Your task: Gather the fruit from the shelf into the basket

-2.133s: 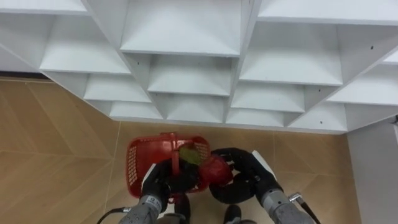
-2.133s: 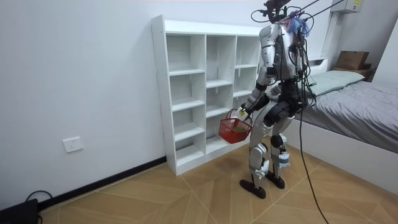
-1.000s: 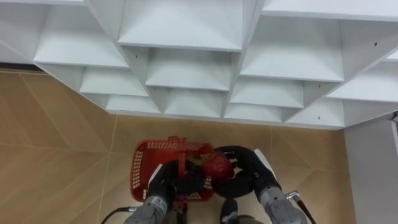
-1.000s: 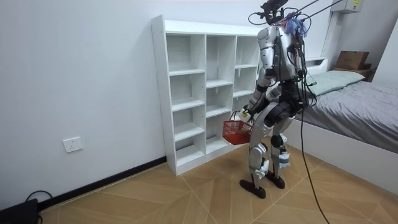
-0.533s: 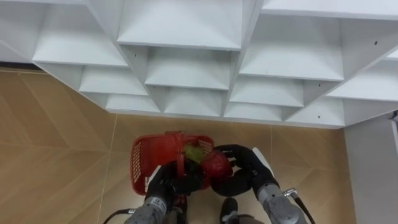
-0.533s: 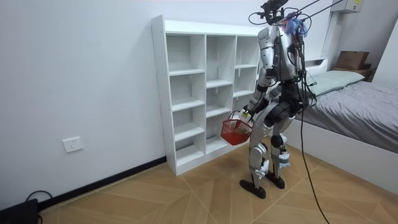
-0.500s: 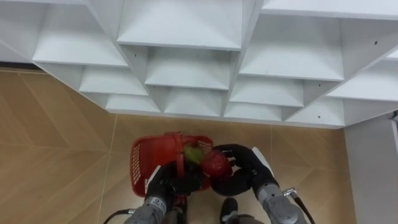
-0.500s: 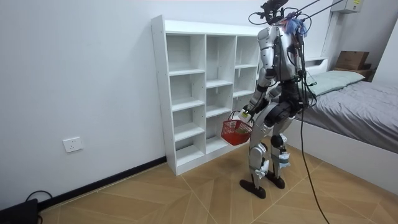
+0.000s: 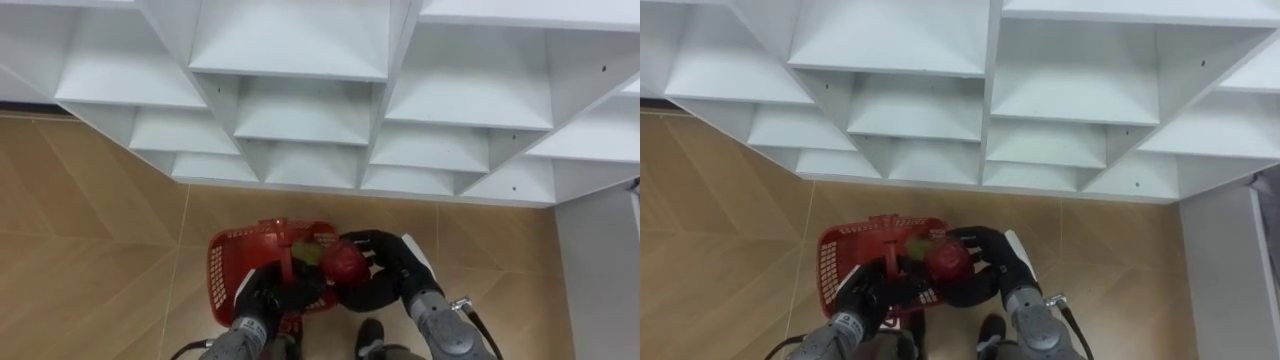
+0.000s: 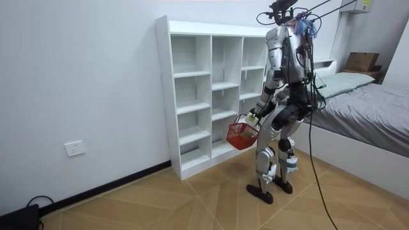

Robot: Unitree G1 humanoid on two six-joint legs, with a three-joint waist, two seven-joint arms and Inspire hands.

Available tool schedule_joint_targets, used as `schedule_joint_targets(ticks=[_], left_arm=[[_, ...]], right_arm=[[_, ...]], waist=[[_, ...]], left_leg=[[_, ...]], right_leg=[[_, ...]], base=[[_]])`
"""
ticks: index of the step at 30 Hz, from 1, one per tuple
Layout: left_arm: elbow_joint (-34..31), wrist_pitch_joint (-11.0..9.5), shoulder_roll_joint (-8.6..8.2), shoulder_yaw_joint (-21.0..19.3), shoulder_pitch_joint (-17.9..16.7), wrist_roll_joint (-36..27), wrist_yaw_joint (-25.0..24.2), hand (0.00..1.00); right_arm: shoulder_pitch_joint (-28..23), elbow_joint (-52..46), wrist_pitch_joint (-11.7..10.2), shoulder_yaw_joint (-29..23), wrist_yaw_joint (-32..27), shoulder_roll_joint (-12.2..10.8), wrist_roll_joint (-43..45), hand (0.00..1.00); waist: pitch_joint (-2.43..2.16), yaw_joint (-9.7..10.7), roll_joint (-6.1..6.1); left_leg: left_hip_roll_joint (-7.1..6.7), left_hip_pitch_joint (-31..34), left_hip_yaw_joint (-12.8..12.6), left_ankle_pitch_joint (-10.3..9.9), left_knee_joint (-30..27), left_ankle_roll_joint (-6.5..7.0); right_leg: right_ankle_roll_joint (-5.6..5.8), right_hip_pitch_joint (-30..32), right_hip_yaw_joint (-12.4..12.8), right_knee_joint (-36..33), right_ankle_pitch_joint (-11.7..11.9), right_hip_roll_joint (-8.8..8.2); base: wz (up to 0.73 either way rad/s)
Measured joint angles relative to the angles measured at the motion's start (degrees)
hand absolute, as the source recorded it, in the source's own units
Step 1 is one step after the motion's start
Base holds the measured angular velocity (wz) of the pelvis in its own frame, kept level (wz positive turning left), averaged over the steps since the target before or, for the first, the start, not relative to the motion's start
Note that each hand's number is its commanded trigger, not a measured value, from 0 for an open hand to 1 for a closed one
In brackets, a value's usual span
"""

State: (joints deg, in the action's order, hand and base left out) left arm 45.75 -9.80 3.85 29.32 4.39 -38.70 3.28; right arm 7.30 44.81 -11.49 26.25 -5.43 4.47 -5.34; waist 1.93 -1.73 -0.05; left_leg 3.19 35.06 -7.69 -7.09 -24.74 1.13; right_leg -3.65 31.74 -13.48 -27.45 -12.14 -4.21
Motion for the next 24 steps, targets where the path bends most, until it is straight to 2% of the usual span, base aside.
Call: schedule_joint_targets(ticks=[8,14,15,16,21,24], left_arm=[[1.1,0.0,0.04,0.0,0.7,-0.1,0.0,1.00],[1.6,0.2,-0.01,0.1,1.1,-0.1,-1.9,1.00],[1.6,0.2,-0.02,0.1,1.1,-0.1,-2.3,1.00],[1.6,0.2,-0.10,0.2,1.1,-0.1,-3.1,1.00],[1.6,0.2,-0.54,2.0,1.8,-0.9,-6.3,1.00],[1.6,0.1,-1.44,3.7,3.1,-1.2,-8.9,1.00]], right_arm=[[3.6,6.3,-1.2,0.0,0.6,-0.8,-0.8,1.00],[5.6,10.3,-0.9,-0.5,0.2,-1.8,-1.1,1.00],[5.9,10.9,-0.8,-0.5,0.1,-1.8,-1.1,0.52],[6.2,11.5,-0.5,-0.5,-0.2,-1.8,-1.1,0.00],[6.1,13.0,0.5,-0.5,-0.8,-2.0,-1.1,0.00],[6.2,13.1,0.9,0.0,0.1,-2.4,-0.9,0.00]], waist=[[0.40,0.1,-0.58],[0.41,0.0,-0.59],[0.41,0.0,-0.59],[0.42,-0.1,-0.60],[0.49,-0.2,-0.51],[0.54,-0.2,-0.44]], left_leg=[[0.11,0.2,0.1,0.0,-0.6,0.01],[0.12,0.2,0.1,0.0,-0.8,0.02],[0.12,0.2,0.1,0.0,-0.8,0.02],[0.12,0.2,0.2,0.0,-0.8,0.03],[0.07,0.2,0.1,0.0,-0.6,0.03],[0.07,0.5,0.2,0.0,-0.6,0.03]], right_leg=[[-0.02,0.1,0.0,-0.3,0.0,0.03],[-0.05,0.1,-0.1,-0.5,0.0,-0.04],[-0.06,0.1,-0.1,-0.5,0.0,-0.05],[-0.07,0.1,-0.1,-0.5,0.0,-0.07],[-0.06,0.2,-0.1,-0.4,0.0,-0.14],[-0.06,0.4,-0.1,-0.4,0.0,-0.12]], base=[[0.00],[0.00],[0.00],[0.00],[0.00],[0.00]])
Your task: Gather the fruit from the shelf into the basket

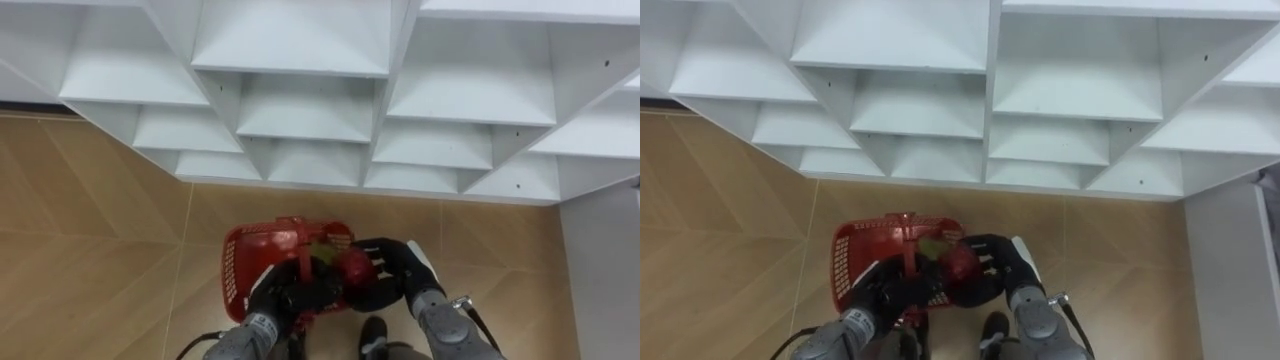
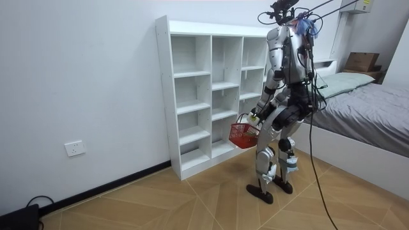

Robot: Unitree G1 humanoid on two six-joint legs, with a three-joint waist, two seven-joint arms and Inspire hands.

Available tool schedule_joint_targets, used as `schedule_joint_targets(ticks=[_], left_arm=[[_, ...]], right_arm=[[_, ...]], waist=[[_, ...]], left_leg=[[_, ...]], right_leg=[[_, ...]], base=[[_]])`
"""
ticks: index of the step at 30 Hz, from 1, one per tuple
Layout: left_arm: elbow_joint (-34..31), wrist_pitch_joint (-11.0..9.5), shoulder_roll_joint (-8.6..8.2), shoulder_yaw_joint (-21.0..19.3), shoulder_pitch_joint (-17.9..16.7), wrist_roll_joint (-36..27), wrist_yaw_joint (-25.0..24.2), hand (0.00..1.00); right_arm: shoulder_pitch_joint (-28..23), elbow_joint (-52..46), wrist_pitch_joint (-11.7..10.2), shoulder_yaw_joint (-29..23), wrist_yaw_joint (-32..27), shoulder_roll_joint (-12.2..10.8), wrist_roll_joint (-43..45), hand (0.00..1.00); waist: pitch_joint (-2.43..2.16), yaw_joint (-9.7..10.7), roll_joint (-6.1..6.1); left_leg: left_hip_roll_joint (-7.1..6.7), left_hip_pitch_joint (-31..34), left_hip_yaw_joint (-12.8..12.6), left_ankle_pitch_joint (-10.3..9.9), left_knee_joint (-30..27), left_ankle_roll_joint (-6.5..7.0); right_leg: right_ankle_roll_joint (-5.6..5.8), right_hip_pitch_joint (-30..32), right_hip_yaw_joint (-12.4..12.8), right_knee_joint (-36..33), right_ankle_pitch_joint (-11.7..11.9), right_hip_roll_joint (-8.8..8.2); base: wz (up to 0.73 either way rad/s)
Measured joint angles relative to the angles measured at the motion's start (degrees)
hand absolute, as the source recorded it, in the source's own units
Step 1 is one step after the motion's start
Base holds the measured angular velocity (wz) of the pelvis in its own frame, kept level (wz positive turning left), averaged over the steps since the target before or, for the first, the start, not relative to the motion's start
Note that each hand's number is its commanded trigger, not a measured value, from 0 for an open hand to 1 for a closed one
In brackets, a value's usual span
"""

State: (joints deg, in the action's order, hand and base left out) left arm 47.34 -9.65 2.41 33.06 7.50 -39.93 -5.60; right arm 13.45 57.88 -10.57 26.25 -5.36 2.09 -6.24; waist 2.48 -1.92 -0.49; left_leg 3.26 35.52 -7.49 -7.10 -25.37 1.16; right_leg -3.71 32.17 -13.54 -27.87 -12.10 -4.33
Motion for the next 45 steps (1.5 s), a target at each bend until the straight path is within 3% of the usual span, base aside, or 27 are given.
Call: schedule_joint_targets(ticks=[2,14,36,39,45], left_arm=[[0.0,-0.2,-0.68,0.4,1.1,0.1,-1.4,1.00],[1.2,-0.4,-0.70,1.1,2.9,0.1,-4.8,1.00],[1.2,-0.4,-0.72,1.0,2.6,0.2,-4.6,1.00],[1.2,-0.2,-0.72,1.0,2.5,0.2,-4.0,1.00],[3.1,-0.1,-0.09,-0.5,1.8,2.3,-2.5,1.00]], right_arm=[[0.1,0.0,0.1,0.0,0.6,-0.1,0.3,0.00],[0.5,-0.1,0.7,0.6,3.1,-0.1,0.2,0.00],[0.2,-0.1,0.8,0.6,3.6,-0.1,-0.4,0.00],[0.1,-0.1,2.0,0.6,3.5,-0.2,-1.3,0.00],[-0.4,0.1,2.1,0.6,3.6,0.2,-2.8,0.00]], waist=[[0.00,-0.1,0.01],[0.07,0.1,0.11],[0.02,-0.1,0.06],[0.01,-0.2,0.03],[0.05,-1.1,-0.13]], left_leg=[[0.01,0.3,0.0,0.0,-0.1,0.00],[-0.02,0.9,-0.3,0.0,-0.4,0.01],[0.11,1.7,-0.3,0.0,-1.4,0.02],[0.15,1.6,-0.2,0.0,-1.4,0.05],[0.19,0.2,-0.3,0.1,-0.9,0.04]], right_leg=[[0.00,0.3,0.0,0.0,0.0,0.01],[-0.01,1.5,0.8,-1.0,-0.1,0.02],[-0.08,2.2,0.8,-1.8,0.0,0.01],[-0.15,2.1,0.8,-1.8,0.0,0.04],[-0.26,0.7,0.6,-1.7,0.0,0.03]], base=[[0.00],[-0.01],[0.00],[0.00],[0.00]])
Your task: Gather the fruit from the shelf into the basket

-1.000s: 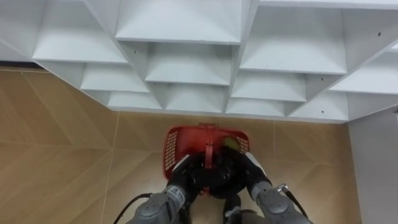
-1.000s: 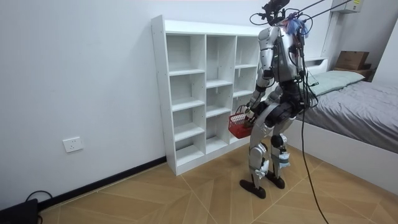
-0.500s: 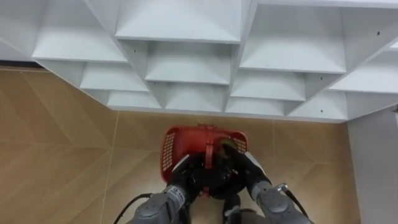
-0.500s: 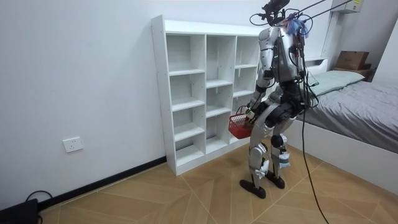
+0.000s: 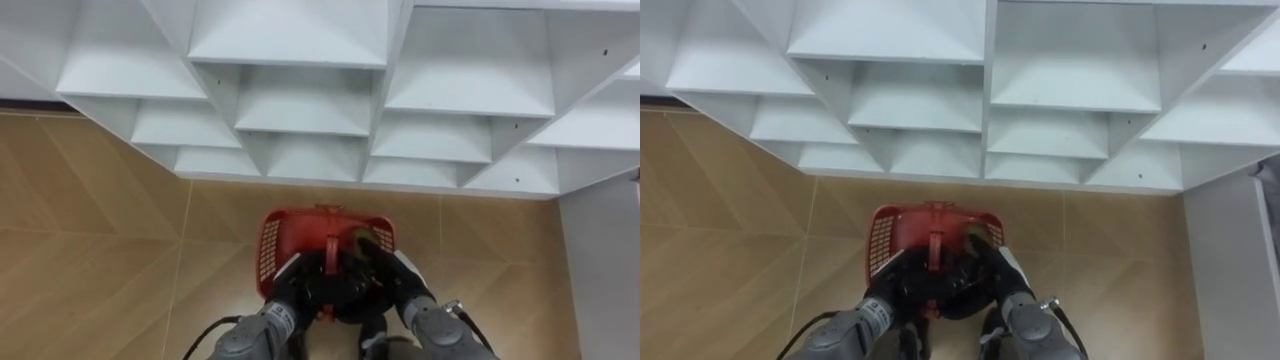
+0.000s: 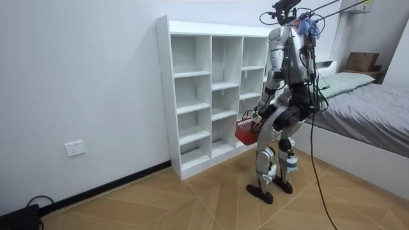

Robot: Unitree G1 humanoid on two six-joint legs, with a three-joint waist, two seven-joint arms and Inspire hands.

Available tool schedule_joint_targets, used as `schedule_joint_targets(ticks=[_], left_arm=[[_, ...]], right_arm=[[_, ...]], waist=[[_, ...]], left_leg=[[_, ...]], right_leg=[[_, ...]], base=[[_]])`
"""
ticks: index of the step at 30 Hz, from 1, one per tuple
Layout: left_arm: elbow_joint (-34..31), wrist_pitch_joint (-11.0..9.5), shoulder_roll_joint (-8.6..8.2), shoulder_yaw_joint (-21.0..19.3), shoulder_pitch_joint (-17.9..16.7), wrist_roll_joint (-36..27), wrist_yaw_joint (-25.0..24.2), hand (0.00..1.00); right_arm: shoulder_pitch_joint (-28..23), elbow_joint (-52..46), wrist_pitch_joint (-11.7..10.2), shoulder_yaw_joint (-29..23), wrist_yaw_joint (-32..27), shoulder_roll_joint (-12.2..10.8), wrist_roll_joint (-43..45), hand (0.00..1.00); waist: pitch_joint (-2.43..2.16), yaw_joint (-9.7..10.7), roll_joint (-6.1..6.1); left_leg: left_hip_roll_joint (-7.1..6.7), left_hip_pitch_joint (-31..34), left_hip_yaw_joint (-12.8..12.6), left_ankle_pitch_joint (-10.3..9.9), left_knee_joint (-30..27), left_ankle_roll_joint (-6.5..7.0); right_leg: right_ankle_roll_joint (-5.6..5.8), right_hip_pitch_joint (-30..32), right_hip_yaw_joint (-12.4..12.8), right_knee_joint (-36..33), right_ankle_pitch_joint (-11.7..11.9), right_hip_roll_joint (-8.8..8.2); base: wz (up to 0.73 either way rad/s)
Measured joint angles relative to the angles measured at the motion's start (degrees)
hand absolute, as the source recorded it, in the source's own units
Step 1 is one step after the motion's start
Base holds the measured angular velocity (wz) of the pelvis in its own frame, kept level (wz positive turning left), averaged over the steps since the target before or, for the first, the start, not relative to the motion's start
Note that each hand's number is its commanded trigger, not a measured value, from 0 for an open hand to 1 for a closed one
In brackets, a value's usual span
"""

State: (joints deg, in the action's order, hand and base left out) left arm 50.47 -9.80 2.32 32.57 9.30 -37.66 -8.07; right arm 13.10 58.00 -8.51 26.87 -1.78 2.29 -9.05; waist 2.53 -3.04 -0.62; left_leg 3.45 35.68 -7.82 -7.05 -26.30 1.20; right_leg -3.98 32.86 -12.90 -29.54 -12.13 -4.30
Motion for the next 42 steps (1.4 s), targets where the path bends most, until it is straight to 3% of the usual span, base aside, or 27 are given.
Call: schedule_joint_targets(ticks=[4,9,11,16,18,20,24,28,29,33,35,42], left_arm=[[3.7,0.0,1.11,-1.1,-0.2,1.5,1.8,1.00],[8.2,-0.1,1.84,-5.3,-0.5,6.6,2.9,1.00],[11.6,-0.2,1.93,-7.0,-0.3,10.4,3.0,1.00],[13.8,-0.6,2.98,-10.4,-1.7,13.0,4.5,1.00],[13.8,-0.6,3.40,-11.9,-2.5,13.9,5.6,1.00],[13.9,-0.6,3.87,-13.5,-3.9,16.1,7.4,1.00],[14.4,-0.6,4.18,-14.8,-6.8,18.4,7.9,1.00],[15.5,-0.6,5.00,-19.2,-9.9,22.2,8.2,1.00],[15.6,-0.6,5.42,-20.2,-10.7,22.9,8.7,1.00],[16.0,-0.6,5.70,-22.6,-12.7,23.8,9.2,1.00],[16.0,-0.6,5.56,-24.2,-13.7,23.8,9.2,1.00],[16.2,-0.6,5.33,-28.2,-14.7,23.6,11.4,1.00]], right_arm=[[0.0,1.9,-0.3,-0.1,0.7,0.2,-0.1,0.00],[-2.5,2.2,-0.3,-0.2,3.4,0.6,-0.2,0.00],[-3.6,2.5,-0.3,-0.2,3.9,2.0,-0.6,0.00],[-6.1,2.5,-0.3,-2.9,3.8,5.1,-0.8,0.00],[-7.4,2.4,-0.3,-3.7,3.8,6.0,-1.1,0.00],[-8.8,2.4,-0.3,-4.2,3.9,6.3,-1.4,0.00],[-10.9,2.4,-0.3,-6.1,3.9,6.5,-1.9,0.00],[-13.4,2.0,-1.0,-10.3,3.8,6.3,-1.9,0.00],[-14.0,2.0,-1.5,-11.0,3.7,6.4,-1.9,0.00],[-16.6,2.1,-1.8,-13.7,3.2,6.5,-1.9,0.00],[-18.0,2.1,-2.1,-15.3,3.2,6.6,-1.9,0.00],[-20.0,5.6,-2.2,-18.1,2.2,6.5,-1.8,0.00]], waist=[[0.03,-0.3,-0.13],[0.03,-0.3,-0.34],[0.02,-0.4,-0.38],[-0.13,-0.1,-0.19],[-0.36,0.0,0.07],[-0.95,0.1,0.62],[-1.36,0.6,1.08],[-2.44,1.0,2.34],[-2.53,1.0,2.51],[-2.41,1.2,2.30],[-2.11,1.3,1.53],[-2.09,1.1,1.13]], left_leg=[[-0.10,-2.2,0.0,0.3,1.2,-0.27],[-0.17,-5.9,0.0,0.4,3.0,-0.46],[-0.27,-8.0,0.0,0.4,4.1,-0.51],[-1.18,-13.5,0.1,0.5,7.6,-0.63],[-1.27,-15.1,0.0,0.5,8.6,-0.67],[-1.57,-16.6,0.0,0.5,9.3,-0.72],[-2.26,-21.4,-0.1,0.5,11.4,-0.71],[-2.33,-26.2,-0.2,0.4,13.6,-0.94],[-2.33,-27.3,-0.2,0.1,13.8,-1.07],[-2.32,-31.4,-1.1,-0.3,15.2,-1.20],[-2.21,-33.6,-1.6,-0.9,15.6,-1.33],[-2.04,-35.9,-2.4,-1.1,16.8,-1.46]], right_leg=[[-0.08,-2.0,-0.1,1.0,-0.1,0.05],[-0.06,-5.8,-0.5,3.1,0.0,0.23],[0.10,-8.2,-0.6,4.5,0.1,0.37],[0.82,-13.5,-0.6,7.3,0.1,0.32],[0.93,-15.0,-0.7,8.4,0.1,0.37],[1.08,-16.9,-0.8,9.8,0.2,0.53],[1.58,-22.1,-1.1,12.3,0.2,0.52],[2.07,-26.6,-0.6,15.6,0.4,0.93],[2.19,-27.9,-0.3,16.3,0.5,1.12],[2.41,-31.9,0.7,18.3,0.9,1.53],[2.60,-34.2,1.6,19.6,1.1,2.01],[2.58,-35.5,2.9,20.0,1.2,2.33]], base=[[0.00],[0.00],[0.04],[0.01],[0.00],[0.00],[0.05],[-0.04],[-0.11],[-0.14],[-0.15],[-0.10]])
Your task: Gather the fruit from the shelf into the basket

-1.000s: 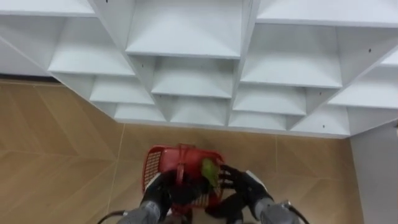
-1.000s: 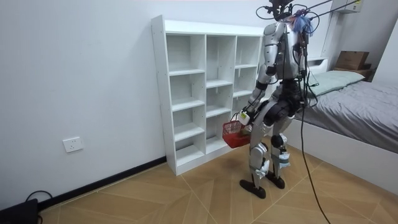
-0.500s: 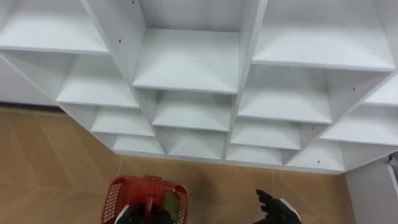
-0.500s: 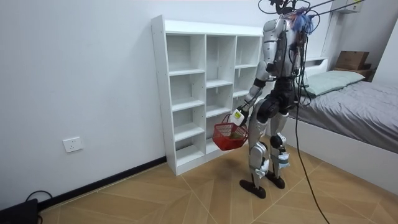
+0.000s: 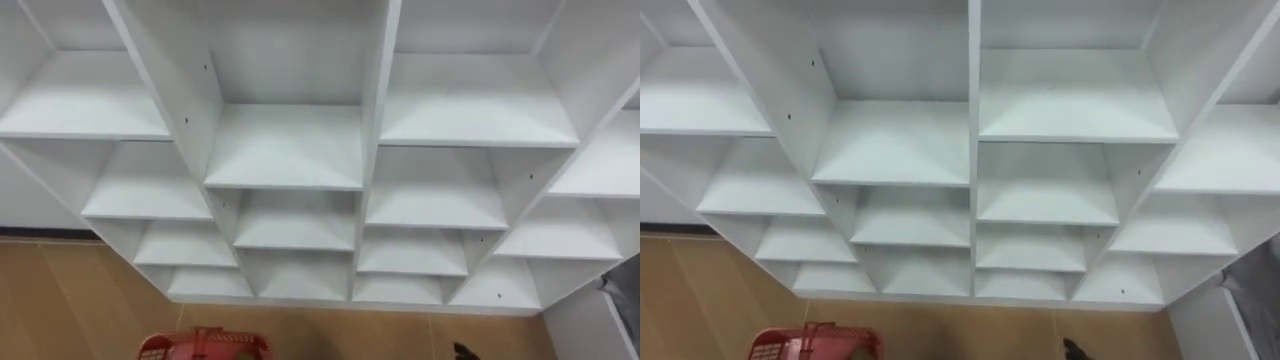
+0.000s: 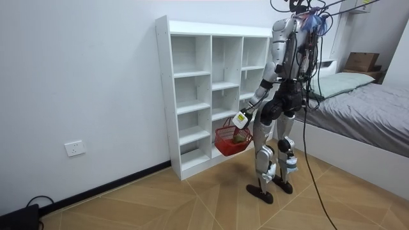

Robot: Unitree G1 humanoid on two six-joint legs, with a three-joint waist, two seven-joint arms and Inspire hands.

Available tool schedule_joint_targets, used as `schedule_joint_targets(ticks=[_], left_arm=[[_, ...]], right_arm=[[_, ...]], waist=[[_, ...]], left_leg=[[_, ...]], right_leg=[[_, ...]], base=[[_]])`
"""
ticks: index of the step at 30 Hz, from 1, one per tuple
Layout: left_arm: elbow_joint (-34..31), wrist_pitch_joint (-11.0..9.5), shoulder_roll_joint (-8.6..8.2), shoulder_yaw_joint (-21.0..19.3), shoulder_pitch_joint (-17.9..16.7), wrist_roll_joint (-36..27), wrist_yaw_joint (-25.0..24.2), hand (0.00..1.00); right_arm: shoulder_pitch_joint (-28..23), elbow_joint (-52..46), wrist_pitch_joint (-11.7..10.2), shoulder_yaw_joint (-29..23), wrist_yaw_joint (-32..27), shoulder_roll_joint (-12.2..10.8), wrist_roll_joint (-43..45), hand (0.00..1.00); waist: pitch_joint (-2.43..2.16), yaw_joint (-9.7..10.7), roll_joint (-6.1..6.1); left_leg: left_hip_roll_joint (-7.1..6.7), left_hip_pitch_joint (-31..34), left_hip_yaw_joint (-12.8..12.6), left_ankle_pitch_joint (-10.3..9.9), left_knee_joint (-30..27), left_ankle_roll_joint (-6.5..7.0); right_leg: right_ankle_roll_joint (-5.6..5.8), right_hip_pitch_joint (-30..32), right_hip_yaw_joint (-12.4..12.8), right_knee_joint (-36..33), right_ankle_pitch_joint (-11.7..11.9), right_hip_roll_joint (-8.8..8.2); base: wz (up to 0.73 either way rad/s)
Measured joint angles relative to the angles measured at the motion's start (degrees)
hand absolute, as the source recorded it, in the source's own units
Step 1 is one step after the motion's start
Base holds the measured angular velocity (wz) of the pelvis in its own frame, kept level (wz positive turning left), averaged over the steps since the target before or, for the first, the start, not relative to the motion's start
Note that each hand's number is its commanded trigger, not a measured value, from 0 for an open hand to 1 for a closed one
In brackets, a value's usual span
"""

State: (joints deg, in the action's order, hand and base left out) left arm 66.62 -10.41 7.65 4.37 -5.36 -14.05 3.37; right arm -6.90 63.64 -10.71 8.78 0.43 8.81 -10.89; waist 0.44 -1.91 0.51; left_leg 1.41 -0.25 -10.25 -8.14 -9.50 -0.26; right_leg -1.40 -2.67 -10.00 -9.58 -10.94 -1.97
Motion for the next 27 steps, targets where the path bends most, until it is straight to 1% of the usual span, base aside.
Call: schedule_joint_targets(ticks=[3,6,8,10,11,13,14,16,17,18,20,23,27], left_arm=[[0.7,0.0,-0.08,-1.4,-0.7,0.4,-0.1,1.00],[1.4,0.3,-0.15,-4.4,-1.8,0.9,-0.3,1.00],[1.4,1.2,-0.16,-6.3,-2.5,1.1,-0.3,1.00],[1.5,1.8,-0.17,-7.2,-2.7,1.1,-0.2,1.00],[1.5,2.3,-0.17,-7.9,-2.8,1.1,-0.2,1.00],[2.3,3.3,-0.21,-8.8,-3.1,1.1,-0.1,1.00],[2.4,3.9,-0.20,-9.2,-3.1,1.1,-0.1,1.00],[2.7,4.3,-0.22,-10.1,-3.5,1.1,0.0,1.00],[2.7,4.4,-0.21,-10.3,-4.1,1.0,0.1,1.00],[2.7,4.5,-0.22,-10.3,-4.3,1.0,0.1,1.00],[2.6,5.6,-0.22,-10.3,-4.7,1.1,0.5,1.00],[2.6,6.4,-0.19,-10.4,-4.9,1.2,1.2,1.00],[2.5,6.7,-0.19,-10.5,-5.3,1.3,1.2,1.00]], right_arm=[[0.0,3.0,0.1,-1.2,0.4,-0.1,0.5,0.00],[-0.2,5.9,0.5,-4.1,1.1,-0.3,0.5,0.00],[-0.6,6.7,0.8,-5.6,1.1,-0.3,0.4,0.00],[-0.5,7.9,1.1,-6.3,1.2,-0.5,0.1,0.00],[-0.4,8.3,1.9,-7.0,1.5,-0.6,0.1,0.00],[0.4,10.3,2.4,-8.1,1.7,-0.7,0.1,0.00],[0.9,11.0,3.1,-8.9,1.7,-0.8,0.0,0.00],[1.3,12.1,3.8,-9.8,1.6,-1.1,-0.3,0.00],[1.3,12.3,4.5,-10.3,1.4,-1.3,-0.7,0.00],[1.3,12.4,4.6,-10.3,1.4,-1.3,-1.0,0.00],[1.4,12.4,5.4,-10.3,1.4,-1.4,-2.1,0.00],[1.4,12.4,6.1,-10.2,1.5,-1.4,-2.7,0.00],[1.4,12.4,6.7,-10.1,1.5,-1.4,-3.4,0.00]], waist=[[-0.04,0.1,0.11],[-0.09,0.1,0.11],[-0.12,0.4,0.13],[-0.16,0.4,0.17],[-0.16,0.4,0.21],[-0.14,0.6,0.25],[-0.15,0.6,0.31],[-0.04,0.6,0.45],[-0.05,0.7,0.45],[-0.13,0.7,0.49],[-0.19,0.7,0.45],[-0.23,0.7,0.44],[-0.22,0.5,0.42]], left_leg=[[-0.06,-0.8,-0.1,-0.1,0.3,-0.07],[-0.06,-1.5,-0.4,-0.2,0.8,-0.13],[-0.08,-1.5,-0.4,-0.4,0.7,-0.14],[-0.10,-1.5,-0.4,-0.4,0.7,-0.15],[-0.10,-1.6,-0.4,-0.4,0.7,-0.15],[-0.14,-1.8,-0.4,-0.4,0.7,-0.15],[-0.16,-2.0,-0.4,-0.4,0.7,-0.15],[-0.19,-2.4,-0.4,-0.4,0.7,-0.15],[-0.21,-2.5,-0.3,-0.4,0.7,-0.14],[-0.20,-2.5,-0.3,-0.5,0.7,-0.13],[-0.20,-2.5,-0.2,-0.5,0.7,-0.10],[-0.21,-2.5,0.1,-0.5,0.7,-0.08],[-0.19,-2.5,0.2,-0.5,0.6,-0.09]], right_leg=[[0.06,-0.9,0.3,0.7,0.1,0.03],[0.07,-1.3,0.8,1.0,0.1,0.10],[0.09,-1.3,0.6,1.0,0.1,0.04],[0.09,-1.3,0.6,0.9,0.1,0.01],[0.09,-1.3,0.6,0.9,0.1,0.01],[0.09,-1.5,0.6,1.0,0.1,-0.03],[0.11,-1.7,0.6,1.0,0.1,-0.06],[0.16,-2.2,0.5,1.1,0.0,-0.10],[0.18,-2.4,0.4,1.1,-0.1,-0.12],[0.18,-2.4,0.4,1.1,-0.1,-0.13],[0.20,-2.4,0.3,1.0,-0.1,-0.11],[0.22,-2.5,0.4,0.9,-0.1,-0.03],[0.22,-2.6,0.3,0.9,-0.1,0.00]], base=[[-0.05],[-0.08],[0.00],[-0.02],[0.00],[0.00],[0.00],[0.02],[0.04],[0.04],[0.02],[0.04],[0.00]])
